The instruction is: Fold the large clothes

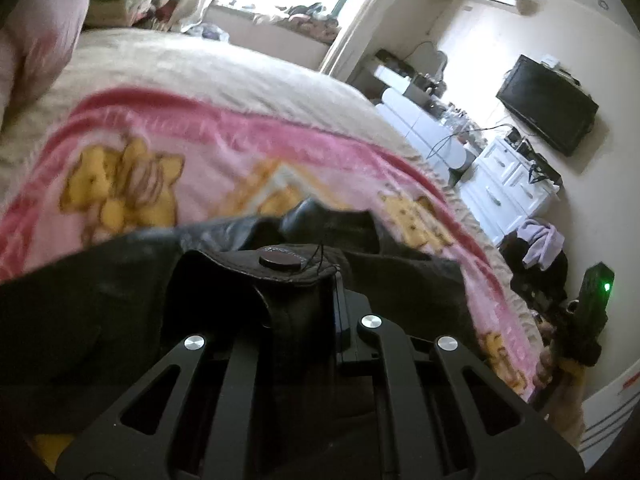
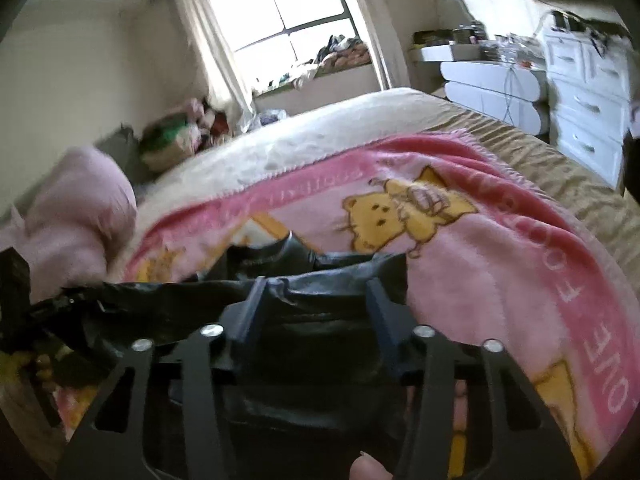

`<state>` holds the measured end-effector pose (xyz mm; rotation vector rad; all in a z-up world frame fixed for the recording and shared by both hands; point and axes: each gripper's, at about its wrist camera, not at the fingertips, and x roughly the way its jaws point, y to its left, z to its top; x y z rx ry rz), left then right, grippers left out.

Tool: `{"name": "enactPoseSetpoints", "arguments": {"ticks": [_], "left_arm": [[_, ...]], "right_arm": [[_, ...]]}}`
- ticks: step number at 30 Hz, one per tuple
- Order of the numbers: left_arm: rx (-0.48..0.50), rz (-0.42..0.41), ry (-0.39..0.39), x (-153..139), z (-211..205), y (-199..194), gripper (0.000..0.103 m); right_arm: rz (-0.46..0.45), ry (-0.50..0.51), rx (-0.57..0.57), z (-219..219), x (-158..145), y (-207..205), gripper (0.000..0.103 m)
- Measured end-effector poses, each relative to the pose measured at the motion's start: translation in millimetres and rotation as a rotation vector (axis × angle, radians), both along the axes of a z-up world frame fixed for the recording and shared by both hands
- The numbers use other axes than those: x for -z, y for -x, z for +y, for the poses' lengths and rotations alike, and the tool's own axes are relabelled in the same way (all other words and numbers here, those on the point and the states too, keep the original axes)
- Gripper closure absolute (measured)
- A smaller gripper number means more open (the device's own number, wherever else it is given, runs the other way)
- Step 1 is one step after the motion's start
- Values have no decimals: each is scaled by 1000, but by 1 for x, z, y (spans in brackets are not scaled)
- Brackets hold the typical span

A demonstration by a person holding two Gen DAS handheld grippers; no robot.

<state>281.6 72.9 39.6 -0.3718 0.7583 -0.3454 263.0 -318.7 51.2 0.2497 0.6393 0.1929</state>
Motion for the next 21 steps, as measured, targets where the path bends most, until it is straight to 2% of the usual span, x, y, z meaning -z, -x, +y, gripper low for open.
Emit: {"name": "enactPoseSetpoints", "arguments": {"ticks": [4, 8, 13, 18, 21], "left_arm": [[-1, 37, 30, 30, 7, -1, 100], [-1, 57, 35, 41, 10, -6, 100], [-5, 55, 3, 48, 7, -10, 100], [-41, 125, 24, 75, 17, -19, 100], [-55, 161, 12, 93, 22, -24, 98]], "right_arm": [[42, 74, -36, 22, 21, -17, 65], [79, 126, -56, 36, 43, -28, 65], [137, 142, -36, 34, 65, -40, 65], [279, 147, 15, 19, 100, -56, 69], [299, 148, 18, 16, 113, -58, 73]]}}
